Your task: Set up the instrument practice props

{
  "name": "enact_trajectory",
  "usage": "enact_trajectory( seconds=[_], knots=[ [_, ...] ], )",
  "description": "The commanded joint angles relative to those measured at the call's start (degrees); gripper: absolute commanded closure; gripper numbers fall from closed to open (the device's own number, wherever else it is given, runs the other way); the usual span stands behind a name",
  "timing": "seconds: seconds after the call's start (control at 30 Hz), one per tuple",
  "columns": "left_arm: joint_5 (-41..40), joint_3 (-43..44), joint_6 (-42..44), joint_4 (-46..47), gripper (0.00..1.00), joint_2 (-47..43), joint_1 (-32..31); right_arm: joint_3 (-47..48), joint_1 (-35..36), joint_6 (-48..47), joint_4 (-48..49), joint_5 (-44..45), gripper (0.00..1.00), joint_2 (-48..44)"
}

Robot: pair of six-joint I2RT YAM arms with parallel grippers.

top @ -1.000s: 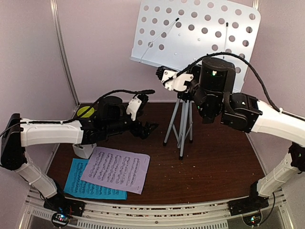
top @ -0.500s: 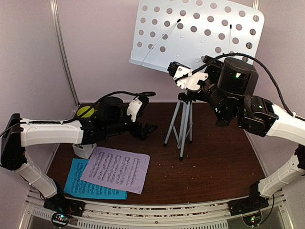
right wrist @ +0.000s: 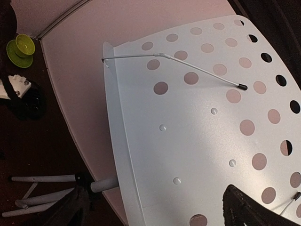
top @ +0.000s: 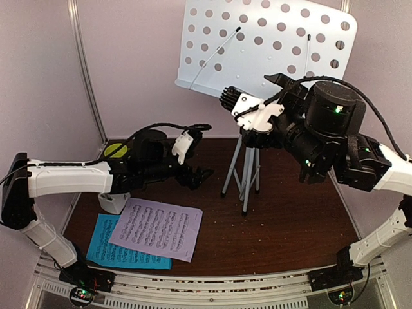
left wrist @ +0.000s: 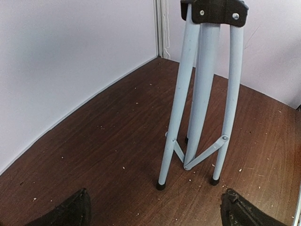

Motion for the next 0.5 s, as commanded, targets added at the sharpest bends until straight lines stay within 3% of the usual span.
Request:
enact_trajectory(
  seconds=[0.0, 0.17, 0.3, 0.47],
  knots=[
    [1.21, 2.06, 0.47, 2.25, 0.02, 0.42, 0.45, 1.93, 2.05, 4.43, -1.66, -1.7, 0.0, -1.19],
    [1.01, 1.62, -1.59, 3.13, 0.02, -0.05, 1.35, 0.1, 7.01, 15.7, -8.12, -4.98, 0.0, -3.03],
    [2.41, 2.1, -3.08, 2.65, 0.02, 0.12, 2.7, -1.48, 9.55, 30.52, -14.23, -8.2, 0.0, -2.92],
    [1.27, 1.77, -2.62, 2.66, 0.02, 0.01, 3.04, -9.03, 9.82, 45.97, -13.73, -12.27, 0.01, -5.58]
  ],
)
